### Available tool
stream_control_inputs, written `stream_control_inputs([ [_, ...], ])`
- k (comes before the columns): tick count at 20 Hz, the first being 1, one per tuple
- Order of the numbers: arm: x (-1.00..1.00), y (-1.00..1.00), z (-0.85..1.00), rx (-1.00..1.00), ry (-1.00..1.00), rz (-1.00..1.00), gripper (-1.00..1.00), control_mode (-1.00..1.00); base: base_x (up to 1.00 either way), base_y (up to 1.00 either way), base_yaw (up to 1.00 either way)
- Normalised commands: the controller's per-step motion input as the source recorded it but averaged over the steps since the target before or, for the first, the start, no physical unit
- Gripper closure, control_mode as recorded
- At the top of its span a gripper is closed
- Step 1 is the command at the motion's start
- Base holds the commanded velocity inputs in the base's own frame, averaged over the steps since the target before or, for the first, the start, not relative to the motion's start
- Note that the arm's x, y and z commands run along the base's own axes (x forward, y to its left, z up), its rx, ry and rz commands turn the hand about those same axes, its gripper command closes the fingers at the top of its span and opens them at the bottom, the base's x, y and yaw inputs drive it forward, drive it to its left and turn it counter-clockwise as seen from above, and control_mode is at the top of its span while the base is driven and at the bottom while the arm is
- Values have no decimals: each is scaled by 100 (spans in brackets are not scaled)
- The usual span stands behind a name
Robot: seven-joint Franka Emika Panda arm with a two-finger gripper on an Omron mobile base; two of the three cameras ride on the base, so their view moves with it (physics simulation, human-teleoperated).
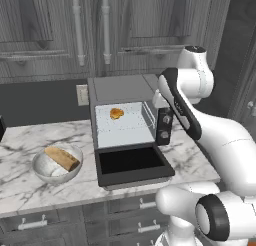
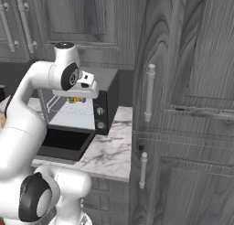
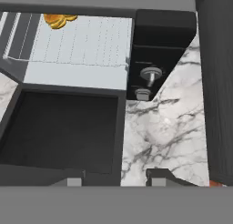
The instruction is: Pick up the heated bread from the toaster oven and place it in the bowl. Then move the bread bowl to the dining counter.
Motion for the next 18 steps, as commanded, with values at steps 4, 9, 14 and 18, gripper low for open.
stream_control_inputs([
  [4,-16,10,0,0,-1,-1,-100,-100,0,0,0],
  [9,-15,87,-64,-8,-5,-3,-100,-100,0,0,0],
  [14,6,93,-81,-6,-24,-8,-100,-100,0,0,0],
  [18,22,35,-5,-2,-25,-9,-100,-100,0,0,0],
])
